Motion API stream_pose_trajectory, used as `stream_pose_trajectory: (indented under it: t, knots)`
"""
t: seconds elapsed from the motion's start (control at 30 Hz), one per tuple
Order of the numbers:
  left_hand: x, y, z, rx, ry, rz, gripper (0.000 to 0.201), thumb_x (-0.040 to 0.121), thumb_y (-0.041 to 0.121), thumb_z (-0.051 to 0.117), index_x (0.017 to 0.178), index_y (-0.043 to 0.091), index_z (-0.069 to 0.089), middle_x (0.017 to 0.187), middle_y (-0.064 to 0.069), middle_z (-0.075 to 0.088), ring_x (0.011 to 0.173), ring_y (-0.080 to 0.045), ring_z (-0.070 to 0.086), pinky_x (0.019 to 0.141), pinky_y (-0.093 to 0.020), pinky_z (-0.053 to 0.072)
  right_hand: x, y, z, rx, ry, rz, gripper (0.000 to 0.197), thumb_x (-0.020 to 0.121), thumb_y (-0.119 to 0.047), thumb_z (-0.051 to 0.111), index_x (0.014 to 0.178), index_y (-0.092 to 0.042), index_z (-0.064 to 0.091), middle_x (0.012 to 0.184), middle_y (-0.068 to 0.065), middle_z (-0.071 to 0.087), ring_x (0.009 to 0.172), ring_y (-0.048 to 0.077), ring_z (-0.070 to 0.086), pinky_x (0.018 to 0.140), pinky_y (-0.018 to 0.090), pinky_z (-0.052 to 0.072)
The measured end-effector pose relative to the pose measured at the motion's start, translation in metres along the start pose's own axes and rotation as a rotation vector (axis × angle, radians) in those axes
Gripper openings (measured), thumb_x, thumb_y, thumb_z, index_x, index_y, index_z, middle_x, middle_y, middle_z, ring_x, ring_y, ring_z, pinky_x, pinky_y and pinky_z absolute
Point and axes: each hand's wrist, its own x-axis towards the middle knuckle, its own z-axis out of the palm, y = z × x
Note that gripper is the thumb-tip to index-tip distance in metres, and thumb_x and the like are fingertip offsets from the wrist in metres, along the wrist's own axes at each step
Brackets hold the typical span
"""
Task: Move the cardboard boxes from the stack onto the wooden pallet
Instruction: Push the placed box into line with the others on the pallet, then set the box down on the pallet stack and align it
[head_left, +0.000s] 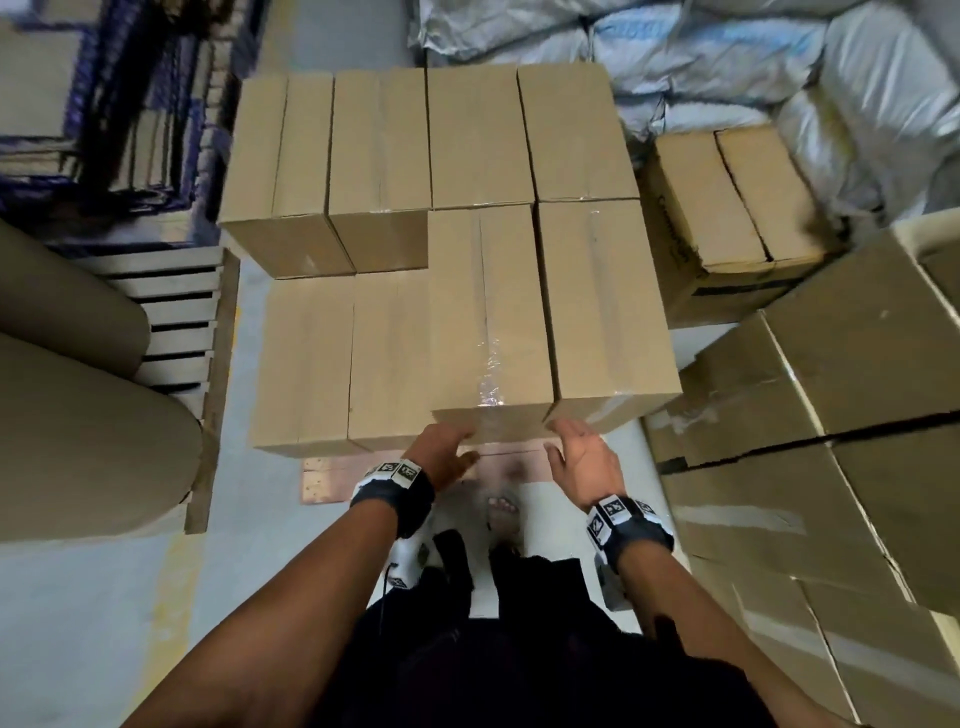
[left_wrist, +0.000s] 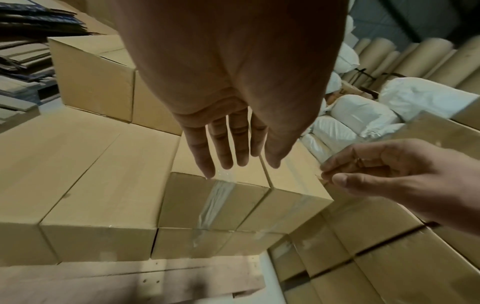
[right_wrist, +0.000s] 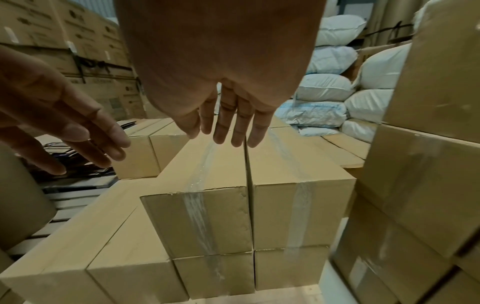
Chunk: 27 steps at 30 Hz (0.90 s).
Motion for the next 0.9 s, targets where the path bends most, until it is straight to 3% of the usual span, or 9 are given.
stream_pose_trajectory:
  t: [0.17,0.37,0.5,0.67,0.9]
  knots:
    - [-0.045,0.008,0.016,0.031,-0.067,0.122,0.041,0.100,0.028,0.065,0.137,0.012,0.061,0.135,-0.011,0.066,0.122,-0.031,0.061,0.096,-0.031,0.043,-0.072,-0.019,0.018,0.045,0.061,0.128,0.030,0.103,-0.025,0.058,0.131,-0.017,0.062,0.126,0.005,0.064,0.112,0.031,0.063,0.080,0.042,0.054]
    - [-0.104,0.007,0.059,0.008,-0.144,0.248,0.038,0.097,0.025,0.066,0.132,0.011,0.064,0.128,-0.012,0.069,0.118,-0.031,0.063,0.098,-0.031,0.046,-0.177,-0.035,0.054,0.117,0.144,0.326,0.026,0.101,-0.030,0.060,0.126,-0.024,0.065,0.125,0.000,0.068,0.111,0.028,0.065,0.083,0.040,0.054]
    - [-0.140,0.012,0.105,0.030,-0.257,0.317,0.044,0.096,0.032,0.067,0.136,0.014,0.064,0.130,-0.006,0.071,0.120,-0.024,0.065,0.104,-0.034,0.049,-0.259,-0.025,0.083,0.152,0.134,0.500,0.023,0.101,-0.035,0.061,0.122,-0.028,0.066,0.123,-0.005,0.069,0.113,0.023,0.065,0.085,0.038,0.054]
    - [-0.166,0.053,0.143,0.088,-0.366,0.476,0.042,0.097,0.026,0.069,0.137,0.015,0.064,0.131,-0.004,0.070,0.117,-0.020,0.068,0.099,-0.027,0.049,-0.353,-0.004,0.099,0.226,0.217,0.735,0.021,0.100,-0.036,0.062,0.119,-0.028,0.067,0.119,-0.004,0.072,0.108,0.024,0.067,0.086,0.040,0.057]
    - [-0.197,0.120,0.190,0.184,-0.406,0.656,0.039,0.099,0.025,0.068,0.136,0.013,0.064,0.130,-0.004,0.069,0.114,-0.017,0.067,0.092,-0.019,0.044,-0.453,0.014,0.117,0.325,0.342,0.913,0.021,0.098,-0.038,0.064,0.117,-0.030,0.068,0.117,-0.006,0.073,0.102,0.021,0.068,0.085,0.039,0.058]
